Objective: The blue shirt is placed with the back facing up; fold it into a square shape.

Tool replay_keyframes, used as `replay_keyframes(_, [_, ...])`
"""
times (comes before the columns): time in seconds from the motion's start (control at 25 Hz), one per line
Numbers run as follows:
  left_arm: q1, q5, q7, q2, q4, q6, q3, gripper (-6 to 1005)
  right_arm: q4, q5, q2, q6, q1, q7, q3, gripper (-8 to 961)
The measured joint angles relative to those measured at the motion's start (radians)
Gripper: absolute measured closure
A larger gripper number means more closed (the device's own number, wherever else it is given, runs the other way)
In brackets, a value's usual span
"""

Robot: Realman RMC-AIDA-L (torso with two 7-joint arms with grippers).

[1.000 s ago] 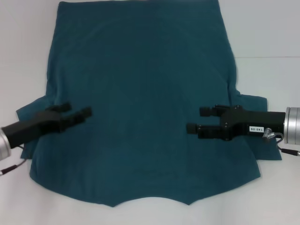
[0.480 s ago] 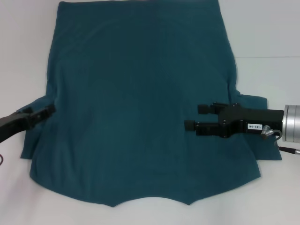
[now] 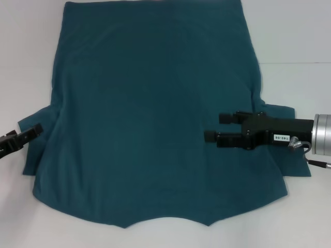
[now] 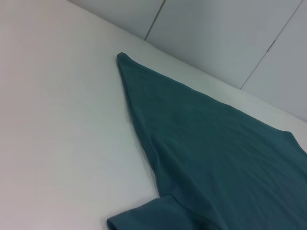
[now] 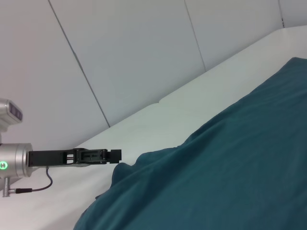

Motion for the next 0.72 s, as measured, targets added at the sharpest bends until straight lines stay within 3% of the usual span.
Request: replay_keyframes(0.72, [-0.007, 0.013, 0.004, -0.001, -0.045, -0.02, 0.024, 168, 0.002, 0.003, 0.0, 0.003, 0.003, -0.006, 0.0, 52])
